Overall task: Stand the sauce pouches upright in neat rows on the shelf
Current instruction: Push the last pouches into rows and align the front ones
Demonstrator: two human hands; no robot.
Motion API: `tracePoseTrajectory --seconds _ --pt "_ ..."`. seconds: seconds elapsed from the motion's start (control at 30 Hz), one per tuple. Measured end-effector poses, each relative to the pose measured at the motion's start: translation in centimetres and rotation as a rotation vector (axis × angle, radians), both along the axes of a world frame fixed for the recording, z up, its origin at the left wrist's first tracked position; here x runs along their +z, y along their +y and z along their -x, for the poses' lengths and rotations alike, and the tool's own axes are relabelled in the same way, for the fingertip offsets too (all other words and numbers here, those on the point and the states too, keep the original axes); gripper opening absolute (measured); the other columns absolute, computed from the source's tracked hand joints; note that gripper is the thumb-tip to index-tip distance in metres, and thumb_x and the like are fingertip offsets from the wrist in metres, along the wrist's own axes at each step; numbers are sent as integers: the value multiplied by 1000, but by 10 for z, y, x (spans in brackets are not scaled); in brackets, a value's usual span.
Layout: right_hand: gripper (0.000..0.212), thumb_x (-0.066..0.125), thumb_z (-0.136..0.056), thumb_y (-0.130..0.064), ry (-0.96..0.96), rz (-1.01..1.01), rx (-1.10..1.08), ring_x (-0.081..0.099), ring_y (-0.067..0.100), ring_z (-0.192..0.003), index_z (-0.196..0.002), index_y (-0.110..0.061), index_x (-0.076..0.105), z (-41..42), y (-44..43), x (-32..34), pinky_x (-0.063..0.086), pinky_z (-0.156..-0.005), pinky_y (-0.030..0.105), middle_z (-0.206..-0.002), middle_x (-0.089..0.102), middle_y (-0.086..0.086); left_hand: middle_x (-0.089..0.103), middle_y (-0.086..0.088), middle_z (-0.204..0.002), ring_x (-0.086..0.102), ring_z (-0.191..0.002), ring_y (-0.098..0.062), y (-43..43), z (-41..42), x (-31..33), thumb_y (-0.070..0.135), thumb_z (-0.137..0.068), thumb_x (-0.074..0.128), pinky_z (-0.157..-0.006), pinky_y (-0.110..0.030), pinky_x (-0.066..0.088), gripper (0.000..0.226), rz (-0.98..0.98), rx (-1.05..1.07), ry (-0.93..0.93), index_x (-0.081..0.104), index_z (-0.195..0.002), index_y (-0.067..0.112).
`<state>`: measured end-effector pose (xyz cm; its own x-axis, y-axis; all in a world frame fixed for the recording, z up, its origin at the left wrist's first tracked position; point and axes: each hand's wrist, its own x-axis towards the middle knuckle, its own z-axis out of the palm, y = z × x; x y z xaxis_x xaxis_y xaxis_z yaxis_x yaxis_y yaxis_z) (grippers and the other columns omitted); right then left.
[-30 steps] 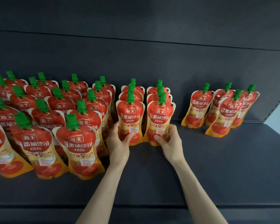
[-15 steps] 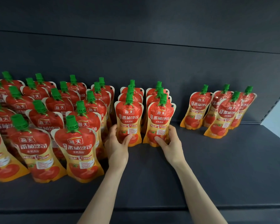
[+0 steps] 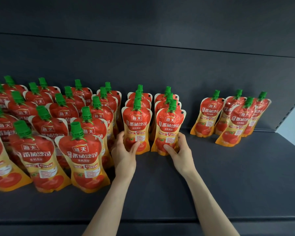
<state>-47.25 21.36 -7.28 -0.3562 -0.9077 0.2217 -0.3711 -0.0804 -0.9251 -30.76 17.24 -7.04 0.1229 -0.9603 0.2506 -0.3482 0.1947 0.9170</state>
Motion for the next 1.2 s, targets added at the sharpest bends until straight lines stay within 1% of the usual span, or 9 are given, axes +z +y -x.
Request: tracePoseTrajectory --seconds 0.13,0.27,0.43,0.57,0.7,0.8,0.93,1.0,1.2 --pt "49 61 -89 -17 0 -9 6 53 6 -109 -132 -18 37 -1 0 1 42 -85 12 -120 55 -9 54 -7 -130 50 -122 -24 1 0 0 32 -81 67 -99 -42 45 59 -1 -7 -5 42 -133 16" --pt "49 61 -89 -17 -7 -18 2 53 5 -107 -132 -18 37 -1 2 2 44 -84 12 -118 54 -10 53 -7 -132 48 -123 -24 2 0 -1 33 -82 66 -100 -41 45 61 -6 -11 -14 40 -134 16" --pt "55 63 -87 -18 23 -25 -32 50 4 -109 -135 -17 36 -3 4 6 43 -92 20 -118 52 -12 47 -7 -137 42 -129 -24 6 1 0 34 -83 63 -103 -40 40 65 -10 -4 -46 34 -139 16" --pt "56 65 -87 -26 150 -11 -98 49 10 -118 -136 -20 38 0 15 9 45 -96 28 -129 51 -6 43 -7 -142 37 -133 -23 17 1 8 31 -86 62 -104 -34 34 65 56 28 -105 32 -141 14" --pt "38 62 -88 -24 307 29 -181 51 12 -113 -124 -17 53 7 43 13 41 -90 24 -120 53 -6 52 -8 -130 47 -124 -22 36 0 12 24 -86 63 -93 -24 37 49 213 28 -183 46 -130 13" --pt "24 62 -89 -20 388 41 -238 55 15 -108 -113 -17 60 19 70 12 45 -92 31 -112 58 -7 60 -7 -118 56 -112 -21 51 7 9 16 -84 66 -89 -25 45 35 310 -73 -220 55 -117 13" --pt "17 63 -88 -19 405 10 -311 59 16 -101 -104 -16 64 47 100 9 49 -86 34 -104 62 -8 62 5 -104 58 -98 -10 66 37 8 15 -84 65 -79 -14 43 24 288 -280 -230 59 -107 17" --pt "15 63 -88 -19 402 5 -349 61 16 -98 -102 -17 65 68 107 10 50 -84 35 -101 63 -8 62 9 -100 58 -96 -5 69 61 9 16 -85 64 -81 -20 48 22 261 -384 -239 58 -105 21" --pt "12 61 -89 -17 385 20 -367 60 10 -93 -100 -17 65 161 106 15 47 -82 27 -97 63 -10 57 13 -108 55 -102 0 59 161 13 21 -87 62 -88 -22 47 28 250 -558 -281 56 -114 22"
